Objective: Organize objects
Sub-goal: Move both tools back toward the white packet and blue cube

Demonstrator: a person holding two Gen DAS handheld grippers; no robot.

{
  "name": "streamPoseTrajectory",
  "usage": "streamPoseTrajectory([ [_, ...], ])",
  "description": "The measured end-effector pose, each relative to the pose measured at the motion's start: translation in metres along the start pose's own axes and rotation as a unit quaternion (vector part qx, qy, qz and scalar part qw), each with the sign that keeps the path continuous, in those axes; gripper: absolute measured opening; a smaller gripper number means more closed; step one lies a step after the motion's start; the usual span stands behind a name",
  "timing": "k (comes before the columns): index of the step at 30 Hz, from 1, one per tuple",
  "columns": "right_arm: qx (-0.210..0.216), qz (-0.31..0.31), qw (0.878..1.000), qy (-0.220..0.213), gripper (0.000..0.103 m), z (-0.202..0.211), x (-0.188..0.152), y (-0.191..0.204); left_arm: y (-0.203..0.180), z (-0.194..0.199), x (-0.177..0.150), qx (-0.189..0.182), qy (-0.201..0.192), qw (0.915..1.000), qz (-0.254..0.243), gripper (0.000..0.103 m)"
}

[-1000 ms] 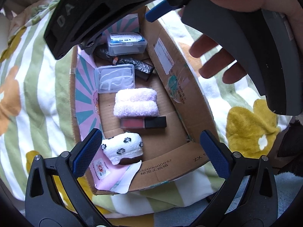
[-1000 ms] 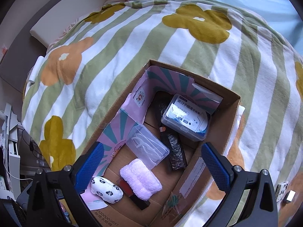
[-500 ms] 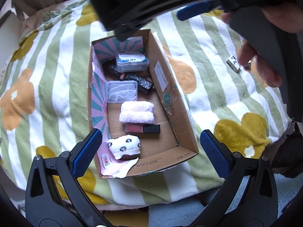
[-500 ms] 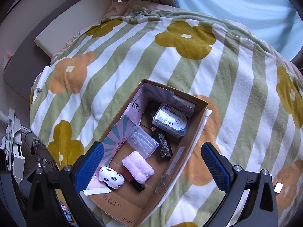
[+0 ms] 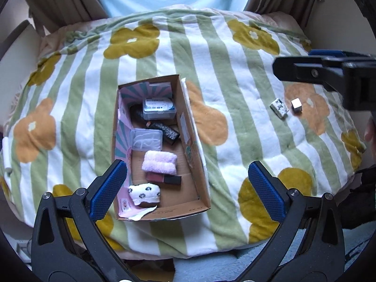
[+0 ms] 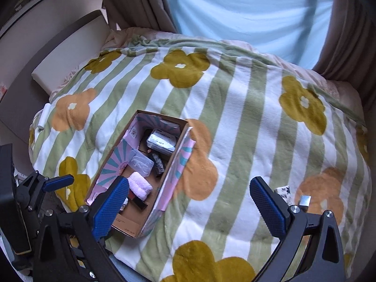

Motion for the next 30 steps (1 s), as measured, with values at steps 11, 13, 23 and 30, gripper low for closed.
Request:
streamPoseTrajectory([
  [11, -0.070, -0.090, 0.993, -0.019, 0.102, 0.049, -0.056, -0.092, -0.072, 0.014, 0.028, 0.018, -0.040, 0.9989, -0.018, 0.103],
  [13, -0.078, -0.100, 0.992, -0.009, 0.102, 0.049, -0.065, -0.105, -0.080, 0.015, 0.032, 0.024, -0.045, 0.9985, -0.019, 0.103],
  [23, -0.086, -0.146, 0.985, 0.013, 0.102, 0.049, -0.102, -0.161, -0.129, -0.002, 0.042, -0.005, -0.041, 0.9986, -0.032, 0.103],
  [30, -0.064, -0.188, 0.980, -0.009, 0.102, 0.056, -0.109, -0.203, -0.177, -0.021, 0.058, -0.041, -0.028, 0.9954, -0.082, 0.103],
])
Point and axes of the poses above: each gripper's, at about its wrist camera, not at the fingertips, and z roughly against the way its jaws point, y to its left, x to its top, the point moved 3 cm from there along -z, roughly the way its jaws point, and after that the axes turned 5 degrees about -x, right-handed, at the moved point
